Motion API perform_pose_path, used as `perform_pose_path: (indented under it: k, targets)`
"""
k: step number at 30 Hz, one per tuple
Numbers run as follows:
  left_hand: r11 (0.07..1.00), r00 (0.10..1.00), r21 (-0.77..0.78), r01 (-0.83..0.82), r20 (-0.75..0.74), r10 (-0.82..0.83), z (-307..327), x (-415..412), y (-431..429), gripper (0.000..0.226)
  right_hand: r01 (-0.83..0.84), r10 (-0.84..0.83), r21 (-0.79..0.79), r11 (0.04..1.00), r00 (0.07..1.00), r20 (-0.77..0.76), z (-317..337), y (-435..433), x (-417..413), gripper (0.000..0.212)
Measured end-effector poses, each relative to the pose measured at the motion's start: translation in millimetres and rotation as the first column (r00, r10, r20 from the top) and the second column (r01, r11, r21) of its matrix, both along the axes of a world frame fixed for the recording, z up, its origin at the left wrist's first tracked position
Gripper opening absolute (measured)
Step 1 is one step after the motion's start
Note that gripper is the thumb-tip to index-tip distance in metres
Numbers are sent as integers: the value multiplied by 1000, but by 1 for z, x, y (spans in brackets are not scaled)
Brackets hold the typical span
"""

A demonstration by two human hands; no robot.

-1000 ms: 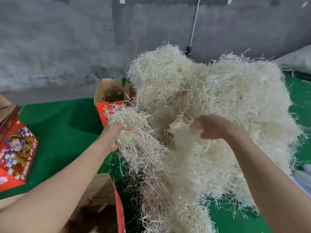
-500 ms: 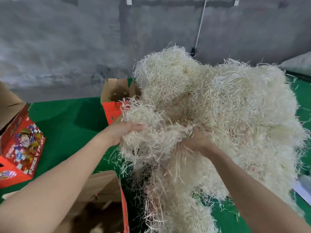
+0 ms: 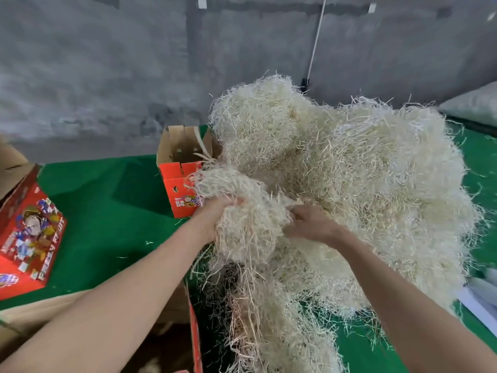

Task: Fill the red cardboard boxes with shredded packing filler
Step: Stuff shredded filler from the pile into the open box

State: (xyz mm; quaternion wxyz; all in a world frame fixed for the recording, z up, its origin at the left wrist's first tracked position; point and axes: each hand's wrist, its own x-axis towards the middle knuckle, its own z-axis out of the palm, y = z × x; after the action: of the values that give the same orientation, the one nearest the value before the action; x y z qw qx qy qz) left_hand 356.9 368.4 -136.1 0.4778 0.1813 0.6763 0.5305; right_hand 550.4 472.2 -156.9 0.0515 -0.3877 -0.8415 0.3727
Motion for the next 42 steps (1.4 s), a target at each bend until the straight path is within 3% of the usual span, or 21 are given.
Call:
perform_pose_path:
  k: [1, 3, 5, 6, 8, 10, 12, 14, 16, 18, 21, 25, 27, 29, 31, 33, 36, 38, 39, 40, 42]
  targets:
    - [999, 997, 32, -28, 71, 26, 3, -3, -2, 52, -69, 43, 149, 986, 985, 166, -11, 2, 3, 32]
    - [989, 977, 84, -125, 184, 108, 10, -10, -4, 28, -223, 67, 258, 940, 862, 503, -32, 2, 12, 35]
    - [978, 962, 111, -178, 230, 149, 15, -19, -6, 32, -290, 67, 226, 930, 739, 671, -43, 0, 24, 28]
    - [975, 960, 132, -177, 239, 142, 19, -22, -8, 43, -277, 78, 192, 942, 734, 674, -42, 0, 26, 20]
    - [972, 960, 161, -171, 251, 128, 17, -28, -8, 78, -272, 148, 134, 953, 803, 577, -25, 1, 23, 27]
    - [978, 964, 153, -140, 246, 99, 16, -24, -9, 95, -235, 169, 124, 964, 904, 393, 4, 1, 15, 35]
    - [977, 961, 152, -150, 256, 108, 19, -18, -11, 82, -136, 120, 107, 985, 983, 142, 33, -3, 5, 55]
    - [979, 964, 167, -112, 256, 67, 19, -13, -12, 70, -107, 114, 114, 988, 992, -57, 47, -11, -10, 92]
    - [980, 968, 187, -70, 250, 22, 17, -8, -11, 45, -110, 109, 4, 994, 971, -215, 44, -19, -25, 109]
    - [976, 973, 203, -84, 227, 36, 21, -4, -13, 17, -63, 49, -44, 997, 964, -260, 32, -23, -32, 99]
    - [942, 959, 290, -168, 270, 88, 27, -16, -12, 36, 63, -75, -49, 997, 953, -295, 16, -19, -26, 72]
    - [928, 957, 323, -184, 274, 94, 23, -29, -10, 36, -40, -128, -334, 942, 876, -465, 10, -21, -22, 67]
    - [947, 948, 310, -84, 319, -21, 17, -18, -10, 41, -15, -202, -368, 930, 815, -543, 14, -30, -33, 30]
    - [960, 935, 278, 8, 339, -106, 12, -1, -9, 56, 86, -220, -263, 961, 815, -536, 14, -40, -47, 4]
    - [983, 958, 180, 37, 274, -87, 11, 14, -6, 79, 122, -149, -90, 988, 890, -431, 13, -47, -60, 9]
    - [984, 960, 162, -72, 277, 24, 17, 17, -3, 64, 128, -151, -80, 989, 862, -484, 12, -47, -62, 14]
    - [944, 916, 219, -248, 369, 155, 31, 6, 6, 13, 119, -256, -251, 961, 733, -631, 9, -41, -52, 91]
    - [931, 907, 277, -238, 406, 111, 41, 7, 9, 12, 0, -224, -367, 930, 792, -569, 0, -40, -51, 114]
    - [928, 906, 299, -223, 415, 84, 46, 10, 10, 12, -51, -152, -364, 930, 848, -507, -9, -41, -54, 105]
    - [923, 901, 315, -220, 427, 69, 51, 13, 10, 12, -76, -67, -317, 946, 907, -416, -20, -45, -58, 78]
    - [908, 886, 352, -230, 461, 45, 59, 14, 10, 15, -79, 77, -18, 997, 994, -79, -42, -50, -65, 25]
